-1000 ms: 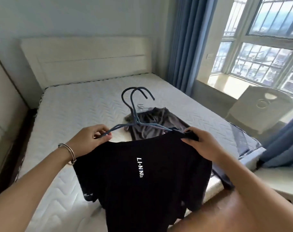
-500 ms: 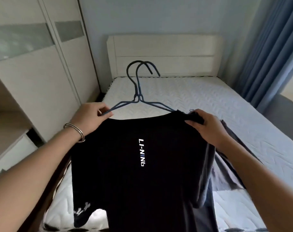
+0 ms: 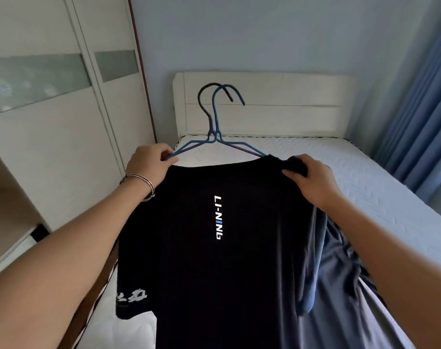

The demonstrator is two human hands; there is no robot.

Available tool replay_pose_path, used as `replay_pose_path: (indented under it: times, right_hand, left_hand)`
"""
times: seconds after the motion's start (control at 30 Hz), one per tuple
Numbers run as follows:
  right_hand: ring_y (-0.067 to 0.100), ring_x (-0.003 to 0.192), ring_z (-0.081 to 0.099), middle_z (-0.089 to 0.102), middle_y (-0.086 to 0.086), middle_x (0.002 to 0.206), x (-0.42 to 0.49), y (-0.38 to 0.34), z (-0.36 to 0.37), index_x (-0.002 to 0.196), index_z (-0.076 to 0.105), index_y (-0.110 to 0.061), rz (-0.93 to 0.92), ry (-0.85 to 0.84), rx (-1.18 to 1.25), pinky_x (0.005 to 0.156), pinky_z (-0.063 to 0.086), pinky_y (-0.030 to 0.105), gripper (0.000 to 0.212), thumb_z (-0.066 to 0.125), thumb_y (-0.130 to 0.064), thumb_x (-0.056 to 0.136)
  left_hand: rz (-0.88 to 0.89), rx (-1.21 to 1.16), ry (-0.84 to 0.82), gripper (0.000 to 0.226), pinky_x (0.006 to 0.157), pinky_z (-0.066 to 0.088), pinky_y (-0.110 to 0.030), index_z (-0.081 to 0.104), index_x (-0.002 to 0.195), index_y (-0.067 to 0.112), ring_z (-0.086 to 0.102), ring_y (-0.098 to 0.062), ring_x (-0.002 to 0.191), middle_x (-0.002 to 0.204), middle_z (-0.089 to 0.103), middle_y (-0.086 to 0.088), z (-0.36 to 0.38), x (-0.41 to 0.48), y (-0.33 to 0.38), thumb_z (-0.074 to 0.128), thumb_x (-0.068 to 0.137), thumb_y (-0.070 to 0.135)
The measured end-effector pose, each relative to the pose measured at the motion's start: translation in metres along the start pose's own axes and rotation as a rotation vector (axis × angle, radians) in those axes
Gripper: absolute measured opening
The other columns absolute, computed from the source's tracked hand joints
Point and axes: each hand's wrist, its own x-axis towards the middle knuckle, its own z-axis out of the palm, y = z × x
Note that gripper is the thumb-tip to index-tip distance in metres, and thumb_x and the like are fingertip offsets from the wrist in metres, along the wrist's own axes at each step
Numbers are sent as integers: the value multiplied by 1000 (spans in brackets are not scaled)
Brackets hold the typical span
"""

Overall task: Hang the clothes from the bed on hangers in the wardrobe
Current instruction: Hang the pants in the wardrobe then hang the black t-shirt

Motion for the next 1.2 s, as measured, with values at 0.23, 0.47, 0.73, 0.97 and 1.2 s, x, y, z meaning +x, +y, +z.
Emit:
replay_pose_path:
  times: [0.23, 0.47, 0.73, 0.97, 1.2]
  right_hand:
    - [20, 91, 52, 62, 11, 111, 91, 42, 54, 116, 57, -13, 116, -97, -33, 78, 43, 31, 34, 62, -29, 86]
    - [27, 97, 56, 63, 12, 109, 158, 144, 174, 110, 59, -13, 257, -269, -141, 74, 38, 29, 30, 63, -29, 85]
    - [34, 116, 39, 56, 16, 117, 250, 234, 279, 115, 58, -14, 308, -121, -425, 92, 33, 42, 36, 54, -39, 88]
    - [22, 143, 20, 18, 7, 155, 219, 317, 408, 147, 20, -21, 247, -344, -41, 116, 23, 36, 74, 61, -30, 86]
    - [15, 147, -5, 4, -3, 159, 83, 382, 452, 147, 15, -28, 386, -638, -313, 119, 0, 35, 60, 39, -43, 95]
  left_hand:
    - [-92, 108, -145, 22, 71, 41, -30, 69, 97, 18, 59, -25, 93, 103, 68, -5, 83, 83, -27, 62, 83, 33]
    - [-301, 241, -302, 21, 91, 37, -36, 69, 95, 24, 48, -27, 114, 104, 66, -5, 242, 110, -111, 62, 83, 39]
    - [-396, 46, -295, 26, 75, 41, -29, 69, 101, 10, 61, -28, 101, 107, 69, -10, 391, 173, -156, 62, 85, 29]
    - [-254, -66, -616, 65, 117, 19, -33, 28, 143, 19, 20, -23, 143, 156, 13, -7, 502, 132, -208, 57, 86, 29]
    - [-306, 212, -910, 58, 119, 4, -39, 20, 146, 24, -5, -19, 147, 158, -1, 0, 514, -36, -302, 41, 94, 38]
